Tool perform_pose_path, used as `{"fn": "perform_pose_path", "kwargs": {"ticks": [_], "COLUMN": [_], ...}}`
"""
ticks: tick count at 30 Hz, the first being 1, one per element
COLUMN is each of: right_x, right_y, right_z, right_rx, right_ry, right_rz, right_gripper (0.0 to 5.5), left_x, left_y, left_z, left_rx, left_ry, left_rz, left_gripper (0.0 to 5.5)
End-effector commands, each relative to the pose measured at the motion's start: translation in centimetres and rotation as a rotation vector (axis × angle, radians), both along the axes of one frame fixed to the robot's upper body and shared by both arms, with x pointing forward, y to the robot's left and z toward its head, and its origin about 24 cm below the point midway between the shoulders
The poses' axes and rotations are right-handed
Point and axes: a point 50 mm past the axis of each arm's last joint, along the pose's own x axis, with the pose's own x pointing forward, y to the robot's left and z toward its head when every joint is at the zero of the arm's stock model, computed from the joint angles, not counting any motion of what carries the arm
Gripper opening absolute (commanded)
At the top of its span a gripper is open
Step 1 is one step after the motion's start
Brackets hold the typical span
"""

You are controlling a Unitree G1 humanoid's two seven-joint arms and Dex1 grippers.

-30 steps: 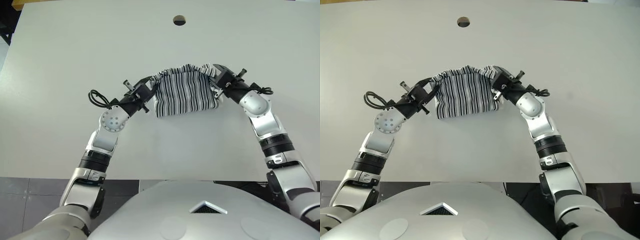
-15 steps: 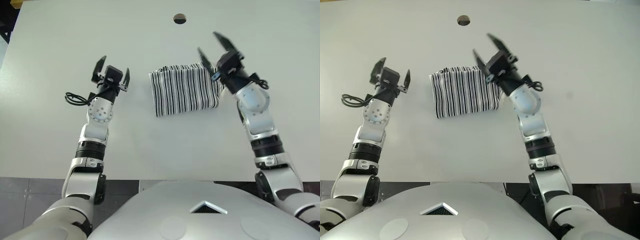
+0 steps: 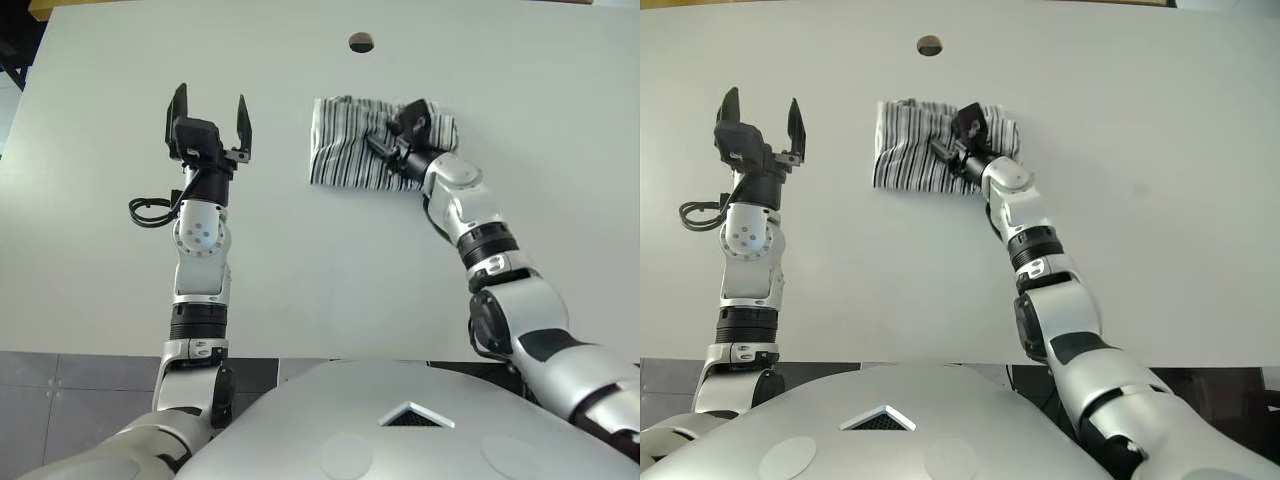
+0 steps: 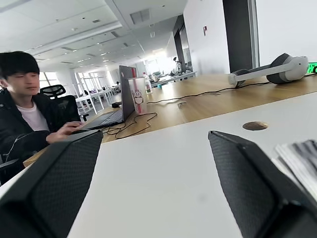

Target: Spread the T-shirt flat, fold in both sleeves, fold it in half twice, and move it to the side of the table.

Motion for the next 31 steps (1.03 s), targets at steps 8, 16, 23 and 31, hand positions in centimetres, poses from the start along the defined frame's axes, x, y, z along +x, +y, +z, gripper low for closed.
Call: {"fn": "perform_pose_path", "kwargs": {"ticks": [8,16,23,31], "right_x": [-6.8,-4.8,-5.2,-7.1], "right_y": [-23.8,-21.4,-2.7,0.7], "right_z": [-1.1,6.8,6.4,3.6], "right_rx": [0.102,-0.115,-0.205,-0.228], "right_ry": [0.068,-0.652,-0.951,-0.908], "right_rz": [-1.463,-1.244,-0.455,-0.295], "right_gripper": [2.55,2.55,2.55,2.55], "left_x": [-0.7,0.2,1.0,0.5], "left_y": [-0.6,-2.1,-7.6,-7.7], "left_z": [-2.1,-0.1,0.6,-0.6], "left_rx": [-0.142,-0.212,-0.192,-0.177], "left_ry": [-0.007,-0.133,-0.194,-0.22], "left_rz": [0.143,0.147,0.01,0.054], "left_gripper": [3.96,3.96,3.96,3.96]}}
